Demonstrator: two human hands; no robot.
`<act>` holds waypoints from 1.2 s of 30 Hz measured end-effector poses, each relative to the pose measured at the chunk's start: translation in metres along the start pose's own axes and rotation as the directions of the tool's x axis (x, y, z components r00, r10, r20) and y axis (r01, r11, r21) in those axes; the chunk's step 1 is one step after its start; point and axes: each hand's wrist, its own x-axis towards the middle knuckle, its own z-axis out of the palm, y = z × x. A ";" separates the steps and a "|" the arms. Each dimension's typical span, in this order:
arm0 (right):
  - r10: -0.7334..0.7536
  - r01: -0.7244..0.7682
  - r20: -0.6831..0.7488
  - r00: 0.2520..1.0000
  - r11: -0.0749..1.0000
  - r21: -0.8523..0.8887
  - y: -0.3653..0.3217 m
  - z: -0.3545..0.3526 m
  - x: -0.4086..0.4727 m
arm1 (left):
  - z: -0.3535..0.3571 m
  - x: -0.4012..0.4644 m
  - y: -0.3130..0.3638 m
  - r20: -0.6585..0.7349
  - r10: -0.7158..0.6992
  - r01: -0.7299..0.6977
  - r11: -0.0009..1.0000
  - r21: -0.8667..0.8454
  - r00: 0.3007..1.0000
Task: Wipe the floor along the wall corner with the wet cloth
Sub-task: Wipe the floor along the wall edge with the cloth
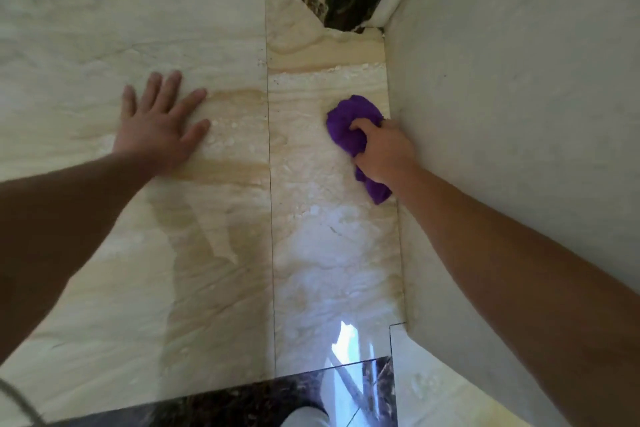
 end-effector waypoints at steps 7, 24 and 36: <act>0.036 -0.032 0.040 0.999 0.995 -0.092 0.016 0.025 -0.054 | -0.016 -0.015 0.046 0.226 -0.153 0.136 0.987 0.088 0.962; 0.272 -0.387 0.447 0.852 0.903 0.188 -0.009 -0.020 -0.319 | -0.142 -0.302 0.156 0.862 0.000 0.584 0.736 -0.343 0.507; -0.032 -0.023 0.117 0.993 0.896 0.443 -0.113 -0.255 -0.498 | -0.392 -0.332 0.235 0.928 0.066 0.881 0.298 -0.368 0.366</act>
